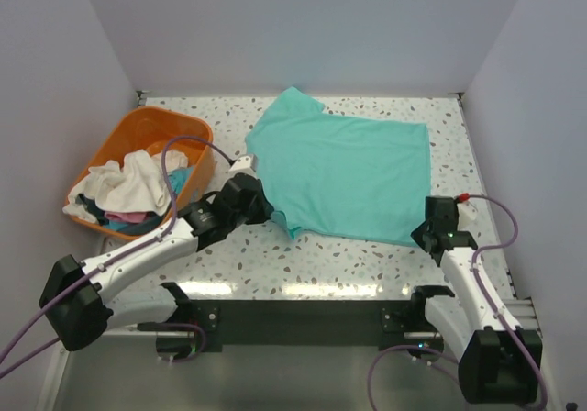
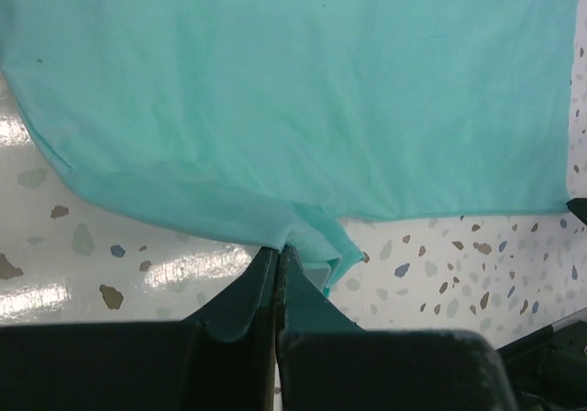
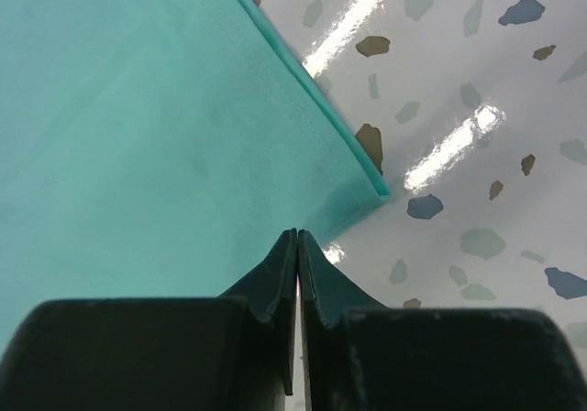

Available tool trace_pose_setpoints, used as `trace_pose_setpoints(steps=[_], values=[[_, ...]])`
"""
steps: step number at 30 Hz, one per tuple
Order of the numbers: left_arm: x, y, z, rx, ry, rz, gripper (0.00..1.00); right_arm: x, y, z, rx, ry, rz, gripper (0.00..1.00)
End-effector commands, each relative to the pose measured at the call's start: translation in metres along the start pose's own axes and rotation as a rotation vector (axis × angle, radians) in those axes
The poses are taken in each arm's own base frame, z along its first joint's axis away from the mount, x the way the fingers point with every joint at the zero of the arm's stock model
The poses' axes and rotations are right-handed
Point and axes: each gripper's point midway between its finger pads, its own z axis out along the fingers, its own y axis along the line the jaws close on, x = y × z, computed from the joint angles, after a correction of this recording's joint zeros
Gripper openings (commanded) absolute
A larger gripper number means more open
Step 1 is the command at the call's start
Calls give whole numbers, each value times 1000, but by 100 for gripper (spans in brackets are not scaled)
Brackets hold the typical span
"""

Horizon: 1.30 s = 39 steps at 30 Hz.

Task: Fold and stack the t-shirts
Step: Fold the tshirt

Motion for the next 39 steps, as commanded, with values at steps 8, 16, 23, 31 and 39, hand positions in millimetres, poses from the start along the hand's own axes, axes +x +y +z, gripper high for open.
trace_pose_setpoints(steps=[8, 16, 23, 31, 39], values=[[-29, -6, 1, 3, -68, 18, 0, -8, -9, -6, 71, -2, -14, 48], [-30, -8, 1, 15, -73, 21, 0, 12, -11, 10, 103, 72, -9, 54], [-34, -8, 1, 18, -83, 17, 0, 18, -5, 23, 85, 89, -18, 37], [-44, -13, 4, 31, -98, 13, 0, 5, 5, 16, 32, 48, -26, 0], [-73, -21, 20, 69, -112, 8, 0, -23, 30, 5, -21, 18, -61, 0]])
